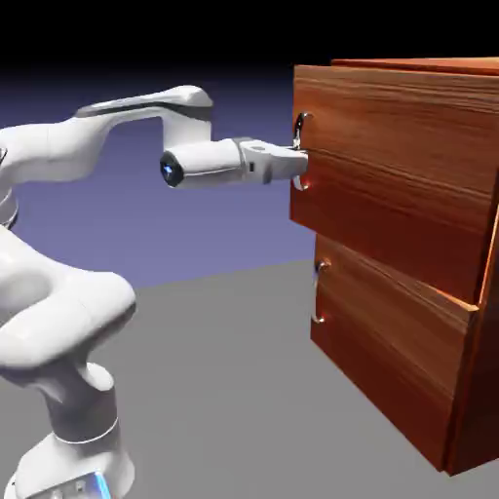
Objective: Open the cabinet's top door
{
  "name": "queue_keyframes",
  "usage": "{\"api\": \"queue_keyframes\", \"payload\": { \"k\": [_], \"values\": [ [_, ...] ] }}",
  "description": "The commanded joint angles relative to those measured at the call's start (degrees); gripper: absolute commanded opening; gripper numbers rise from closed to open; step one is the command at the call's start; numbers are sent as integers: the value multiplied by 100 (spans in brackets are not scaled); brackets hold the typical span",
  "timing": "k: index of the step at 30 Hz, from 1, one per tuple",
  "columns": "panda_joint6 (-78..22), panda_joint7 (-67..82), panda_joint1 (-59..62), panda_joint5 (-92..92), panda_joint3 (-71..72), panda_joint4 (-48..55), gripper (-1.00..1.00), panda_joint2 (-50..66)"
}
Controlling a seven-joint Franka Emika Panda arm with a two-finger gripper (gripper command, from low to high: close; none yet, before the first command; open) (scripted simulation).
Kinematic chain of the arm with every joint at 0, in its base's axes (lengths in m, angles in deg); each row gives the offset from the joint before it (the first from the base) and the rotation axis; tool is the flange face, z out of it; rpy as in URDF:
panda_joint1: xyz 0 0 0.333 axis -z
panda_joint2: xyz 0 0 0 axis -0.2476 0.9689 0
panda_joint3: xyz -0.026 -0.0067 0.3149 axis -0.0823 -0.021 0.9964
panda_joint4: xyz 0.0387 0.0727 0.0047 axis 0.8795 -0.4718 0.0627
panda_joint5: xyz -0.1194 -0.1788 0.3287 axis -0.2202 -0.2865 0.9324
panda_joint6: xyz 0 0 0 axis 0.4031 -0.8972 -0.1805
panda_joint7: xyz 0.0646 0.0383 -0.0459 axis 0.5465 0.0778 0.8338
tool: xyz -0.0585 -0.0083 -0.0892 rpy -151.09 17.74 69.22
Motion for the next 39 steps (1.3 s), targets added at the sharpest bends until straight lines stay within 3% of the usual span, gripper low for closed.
{"api": "queue_keyframes", "payload": {
  "k": [1,10,18,29,39],
  "values": [
    [-117,8,-208,-99,-163,-191,-100,-37],
    [-1193,-155,-1985,-1536,-1914,-1834,-100,-689],
    [-2044,-589,-2844,-3359,-3575,-2827,-100,-1582],
    [-3370,-1083,-2822,-5892,-5860,-3372,-100,-2456],
    [-4741,-1091,-2474,-7881,-7936,-3138,-100,-2324]
  ]
}}
